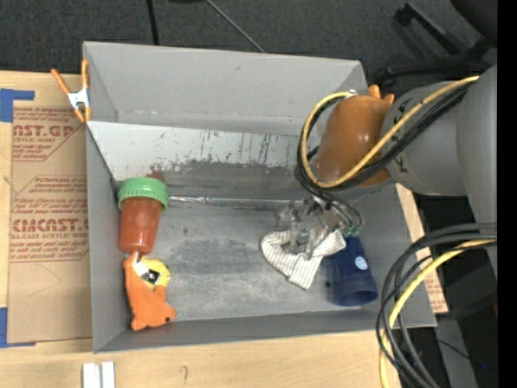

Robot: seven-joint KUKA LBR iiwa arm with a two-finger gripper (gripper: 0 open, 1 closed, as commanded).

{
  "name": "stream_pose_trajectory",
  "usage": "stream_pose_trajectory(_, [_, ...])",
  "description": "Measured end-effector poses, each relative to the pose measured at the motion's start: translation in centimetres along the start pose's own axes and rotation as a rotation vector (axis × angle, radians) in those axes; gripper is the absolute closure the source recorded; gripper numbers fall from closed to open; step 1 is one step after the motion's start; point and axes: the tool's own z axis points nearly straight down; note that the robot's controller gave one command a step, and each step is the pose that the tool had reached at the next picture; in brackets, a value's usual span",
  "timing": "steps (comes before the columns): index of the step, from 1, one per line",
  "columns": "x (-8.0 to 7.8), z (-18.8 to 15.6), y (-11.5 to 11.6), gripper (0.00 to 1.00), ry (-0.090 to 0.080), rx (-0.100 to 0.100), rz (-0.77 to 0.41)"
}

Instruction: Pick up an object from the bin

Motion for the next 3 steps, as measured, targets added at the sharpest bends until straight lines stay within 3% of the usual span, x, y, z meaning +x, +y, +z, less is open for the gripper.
stream_pose_trajectory(1, [1.5, -10.0, 0.1, 1.00, 0.000, 0.001, 0.004])
stream_pose_trajectory(2, [1.5, -10.0, 0.1, 1.00, 0.000, 0.001, 0.004])
stream_pose_trajectory(3, [4.0, -22.3, 0.4, 1.00, -0.001, 0.002, 0.037])
